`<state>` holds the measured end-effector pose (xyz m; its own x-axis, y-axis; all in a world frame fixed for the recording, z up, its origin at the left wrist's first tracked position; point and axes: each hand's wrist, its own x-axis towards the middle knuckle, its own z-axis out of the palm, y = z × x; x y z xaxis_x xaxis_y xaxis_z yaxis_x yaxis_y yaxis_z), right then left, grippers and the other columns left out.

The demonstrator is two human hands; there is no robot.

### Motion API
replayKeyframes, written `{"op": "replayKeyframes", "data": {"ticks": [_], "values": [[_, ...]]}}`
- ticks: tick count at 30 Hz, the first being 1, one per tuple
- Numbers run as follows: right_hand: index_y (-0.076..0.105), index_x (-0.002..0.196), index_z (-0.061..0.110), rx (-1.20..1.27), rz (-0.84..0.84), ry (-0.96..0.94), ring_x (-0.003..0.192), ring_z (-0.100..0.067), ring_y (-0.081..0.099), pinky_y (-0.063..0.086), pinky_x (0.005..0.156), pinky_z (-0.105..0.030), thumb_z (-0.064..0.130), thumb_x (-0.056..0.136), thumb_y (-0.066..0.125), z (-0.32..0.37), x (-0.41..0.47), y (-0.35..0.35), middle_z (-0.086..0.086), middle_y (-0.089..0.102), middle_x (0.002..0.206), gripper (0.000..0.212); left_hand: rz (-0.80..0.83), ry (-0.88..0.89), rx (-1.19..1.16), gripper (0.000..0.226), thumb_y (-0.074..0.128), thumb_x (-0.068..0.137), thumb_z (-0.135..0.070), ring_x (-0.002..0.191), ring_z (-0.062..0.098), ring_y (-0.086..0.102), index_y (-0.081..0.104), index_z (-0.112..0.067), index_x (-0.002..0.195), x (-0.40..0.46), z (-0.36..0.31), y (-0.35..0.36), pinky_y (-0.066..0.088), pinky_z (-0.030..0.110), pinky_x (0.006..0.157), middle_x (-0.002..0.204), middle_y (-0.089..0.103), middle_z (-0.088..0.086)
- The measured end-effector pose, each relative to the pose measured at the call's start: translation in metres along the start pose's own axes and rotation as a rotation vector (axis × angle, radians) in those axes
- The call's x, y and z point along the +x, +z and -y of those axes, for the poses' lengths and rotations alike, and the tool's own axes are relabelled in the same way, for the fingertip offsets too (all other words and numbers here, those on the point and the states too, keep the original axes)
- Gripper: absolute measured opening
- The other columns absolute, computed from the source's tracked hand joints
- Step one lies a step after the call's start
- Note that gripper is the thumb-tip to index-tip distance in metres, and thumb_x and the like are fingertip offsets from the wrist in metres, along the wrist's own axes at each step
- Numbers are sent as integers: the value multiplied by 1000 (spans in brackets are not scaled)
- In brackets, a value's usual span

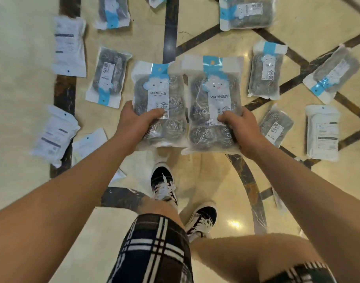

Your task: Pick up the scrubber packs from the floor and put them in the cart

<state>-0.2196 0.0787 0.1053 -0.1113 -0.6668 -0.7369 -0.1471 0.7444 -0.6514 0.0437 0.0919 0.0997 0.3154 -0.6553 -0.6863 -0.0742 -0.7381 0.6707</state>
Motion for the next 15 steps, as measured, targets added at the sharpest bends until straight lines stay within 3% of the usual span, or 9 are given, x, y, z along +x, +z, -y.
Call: {"op": "replayKeyframes", "data": {"ticks": [5,8,10,12,15], "values": [[64,111,24,-92,6,-152,91,-11,74,59,88,-41,50,82,81,93,-127,-10,6,74,104,42,-60,5,-104,78,85,64,-45,104,18,73,58,-19,133,-136,-66,-69,59,43,95,120,73,-1],[64,121,23,-178,3,-213,101,-18,73,58,95,-47,71,72,77,148,-212,-16,3,74,114,71,-100,45,-165,63,81,77,-42,104,14,72,60,-21,133,-224,-104,-108,57,39,94,120,73,-4],[68,121,24,-226,45,-253,100,-22,74,58,95,-51,81,61,77,182,-270,-16,1,76,113,83,-144,63,-202,62,79,75,-48,104,14,73,63,-21,129,-284,-129,-136,57,43,97,117,74,-4],[71,116,21,-269,89,-321,95,-20,76,59,92,-48,77,62,78,214,-326,-18,1,78,107,78,-216,86,-232,69,74,67,-59,105,17,73,65,-22,125,-344,-152,-162,55,48,99,115,76,-3],[73,106,21,-338,138,-459,87,-10,73,57,80,-32,60,79,78,253,-408,-15,4,77,101,48,-337,132,-295,60,72,71,-60,107,20,72,67,-23,119,-433,-173,-201,55,50,99,116,75,-1]]}}
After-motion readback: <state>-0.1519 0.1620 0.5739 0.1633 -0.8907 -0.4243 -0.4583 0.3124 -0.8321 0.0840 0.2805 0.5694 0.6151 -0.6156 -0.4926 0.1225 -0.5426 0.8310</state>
